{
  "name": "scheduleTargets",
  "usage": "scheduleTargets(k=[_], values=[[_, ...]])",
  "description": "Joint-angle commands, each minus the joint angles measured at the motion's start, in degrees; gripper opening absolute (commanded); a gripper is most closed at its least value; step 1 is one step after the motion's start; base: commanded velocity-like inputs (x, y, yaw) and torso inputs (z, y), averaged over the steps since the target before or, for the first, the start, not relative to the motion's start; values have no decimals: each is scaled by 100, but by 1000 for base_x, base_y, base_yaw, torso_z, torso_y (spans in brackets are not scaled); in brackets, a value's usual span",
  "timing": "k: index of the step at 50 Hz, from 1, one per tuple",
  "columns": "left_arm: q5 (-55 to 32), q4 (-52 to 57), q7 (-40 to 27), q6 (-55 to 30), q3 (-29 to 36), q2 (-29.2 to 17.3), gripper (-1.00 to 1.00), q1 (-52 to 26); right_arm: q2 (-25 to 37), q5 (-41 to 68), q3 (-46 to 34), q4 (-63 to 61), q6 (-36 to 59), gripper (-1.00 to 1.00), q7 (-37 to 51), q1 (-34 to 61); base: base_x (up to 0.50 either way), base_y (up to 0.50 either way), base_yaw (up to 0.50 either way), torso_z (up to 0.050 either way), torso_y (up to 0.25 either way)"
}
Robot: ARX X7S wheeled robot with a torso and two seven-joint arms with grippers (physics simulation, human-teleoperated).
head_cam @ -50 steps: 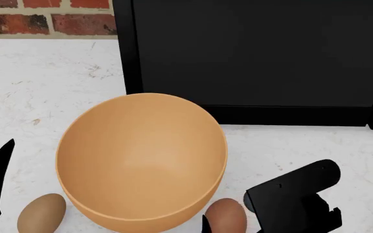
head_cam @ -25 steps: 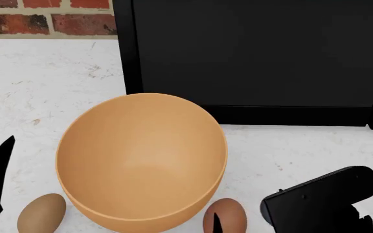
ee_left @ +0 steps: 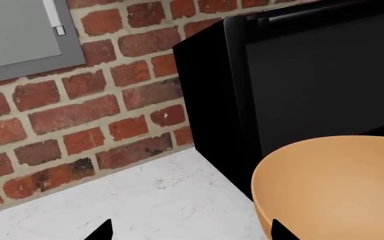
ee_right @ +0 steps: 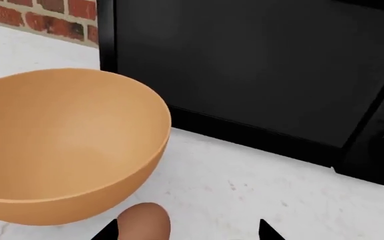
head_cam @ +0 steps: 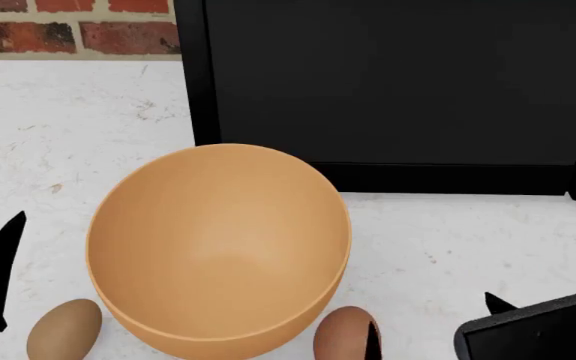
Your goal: Place the eggs and milk next to the bowl.
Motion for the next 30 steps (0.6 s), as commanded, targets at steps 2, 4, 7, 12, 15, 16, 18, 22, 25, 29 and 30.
scheduleTargets(k=[2,4,7,12,15,16,18,22,25,29,30], values=[[27,2,-3,-24,80,34,100,-76,268,377,531,-462,-418,100,580,-412,0,0,0,0,0],[23,7,-5,-20,77,37,100,-72,320,461,635,-538,-494,100,680,-480,0,0,0,0,0],[43,1,0,-3,86,38,100,-50,329,507,819,-642,-537,100,779,-626,0,0,0,0,0],[71,-59,43,66,82,53,100,-28,-171,1132,1403,-684,121,100,1364,-526,0,0,0,0,0],[108,-111,83,120,97,67,100,-8,-274,1379,1715,-672,332,100,1582,-621,0,0,0,0,0],[100,-116,87,123,91,68,100,-10,-264,1473,1807,-671,355,100,1679,-647,0,0,0,0,0],[112,-129,92,137,98,77,100,-10,-250,1619,1907,-664,395,100,1810,-638,0,0,0,0,0],[163,-175,121,170,150,107,100,-10,-331,1747,2160,-653,547,100,1923,-750,0,0,0,0,0],[152,-155,100,114,180,110,100,-78,-321,1983,2350,-667,588,100,2074,-778,0,0,0,0,0],[172,-158,111,109,219,120,100,-104,-403,2267,2526,-666,732,100,2287,-759,0,0,0,0,0],[185,-164,118,115,226,118,100,-109,-436,2393,2600,-674,782,100,2383,-758,0,0,0,0,0]])
